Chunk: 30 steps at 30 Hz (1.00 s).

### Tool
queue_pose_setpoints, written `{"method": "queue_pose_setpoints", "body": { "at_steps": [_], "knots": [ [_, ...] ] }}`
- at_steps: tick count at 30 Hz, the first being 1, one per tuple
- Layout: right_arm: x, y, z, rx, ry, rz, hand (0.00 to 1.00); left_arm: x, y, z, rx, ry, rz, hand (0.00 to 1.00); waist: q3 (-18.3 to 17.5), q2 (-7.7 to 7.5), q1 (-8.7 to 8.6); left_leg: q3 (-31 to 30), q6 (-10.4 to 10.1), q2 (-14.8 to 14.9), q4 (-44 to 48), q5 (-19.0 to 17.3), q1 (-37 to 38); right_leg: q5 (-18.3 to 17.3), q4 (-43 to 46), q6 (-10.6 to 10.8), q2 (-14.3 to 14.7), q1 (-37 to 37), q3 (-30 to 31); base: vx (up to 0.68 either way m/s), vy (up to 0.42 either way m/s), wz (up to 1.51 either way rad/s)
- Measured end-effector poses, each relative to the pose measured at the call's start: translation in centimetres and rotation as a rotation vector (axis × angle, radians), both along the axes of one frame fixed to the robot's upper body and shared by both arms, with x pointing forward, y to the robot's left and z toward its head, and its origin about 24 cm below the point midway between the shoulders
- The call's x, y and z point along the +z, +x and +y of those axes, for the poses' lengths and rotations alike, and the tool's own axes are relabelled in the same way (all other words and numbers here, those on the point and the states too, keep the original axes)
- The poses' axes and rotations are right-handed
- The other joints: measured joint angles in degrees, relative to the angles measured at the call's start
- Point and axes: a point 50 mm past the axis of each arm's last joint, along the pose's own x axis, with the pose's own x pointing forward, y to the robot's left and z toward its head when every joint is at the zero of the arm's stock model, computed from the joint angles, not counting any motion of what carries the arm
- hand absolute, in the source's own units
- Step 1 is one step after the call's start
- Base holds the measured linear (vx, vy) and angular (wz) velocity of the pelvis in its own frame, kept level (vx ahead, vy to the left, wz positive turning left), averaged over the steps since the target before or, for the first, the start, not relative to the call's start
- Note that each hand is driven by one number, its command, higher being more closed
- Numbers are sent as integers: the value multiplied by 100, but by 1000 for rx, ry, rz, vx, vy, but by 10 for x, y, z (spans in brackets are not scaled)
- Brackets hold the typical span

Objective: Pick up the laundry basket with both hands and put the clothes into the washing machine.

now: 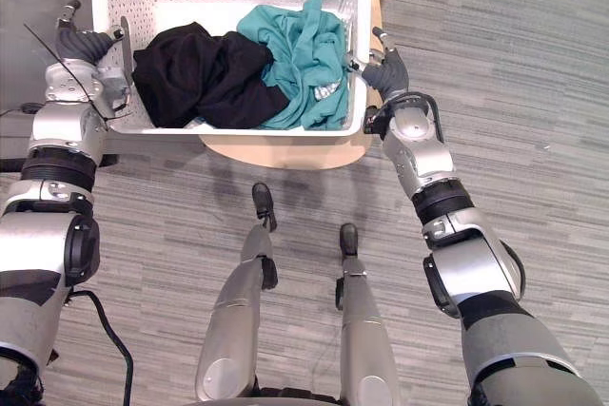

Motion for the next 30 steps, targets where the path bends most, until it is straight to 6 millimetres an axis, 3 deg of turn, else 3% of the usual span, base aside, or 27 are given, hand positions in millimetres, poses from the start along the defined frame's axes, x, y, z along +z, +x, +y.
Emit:
{"method": "queue_pose_setpoints", "body": {
  "at_steps": [2, 4, 7, 11, 19, 25, 29, 30],
  "knots": [
    [2, -1, -10, -13, -13, 2, 0, 2, -1, 1, -6, 6, -3, 0, 4, -30, -3, -23, 1, -2, 11, 1, 21, -9, 73, 4, -3, 1, -7, 6, -9, 8],
    [5, -3, -35, -78, 5, 0, 0, 5, -1, 1, -17, 13, -15, 0, 13, -134, -18, -10, 18, -56, 9, 13, 102, -155, 241, -27, -45, 9, -10, -2, -22, 11],
    [7, -11, -69, -175, 30, -9, 0, 6, -2, 2, -12, 16, -16, 0, 16, -146, -41, -2, 25, -75, -32, 9, 220, -191, 304, -55, -64, 77, -54, -13, -39, 5],
    [14, -28, -111, -306, 76, -60, 0, 12, -5, 7, 21, 69, -32, 0, 16, -149, -130, 101, 216, -118, -95, 4, 345, -209, 354, -54, -127, 133, -94, -8, -38, -1],
    [0, -46, -126, -336, 98, -76, 0, -1, -8, 10, 43, 115, -9, 0, 8, -174, -211, 225, 226, -140, -229, 10, 745, -280, 464, -31, -166, 358, -121, 21, -66, -1],
    [-25, -72, -139, -364, 102, -70, 0, -22, -7, 7, 34, 135, 44, 0, 2, -185, -352, 282, 245, -310, -289, -4, 1097, -391, 656, 77, -332, 577, -104, 49, -35, 6],
    [-56, -106, -153, -439, 148, -75, 0, -39, -22, 5, 30, 160, -15, 0, -58, -285, -382, 293, 270, -395, -291, -34, 1334, -544, 713, 18, -412, 784, -110, 39, -57, 7],
    [-74, -118, -159, -476, 169, -41, 0, -49, -28, 2, 22, 161, -22, 0, -78, -307, -398, 275, 272, -436, -305, -42, 1442, -605, 778, 27, -451, 862, -115, 40, -51, 17]
  ]
}}
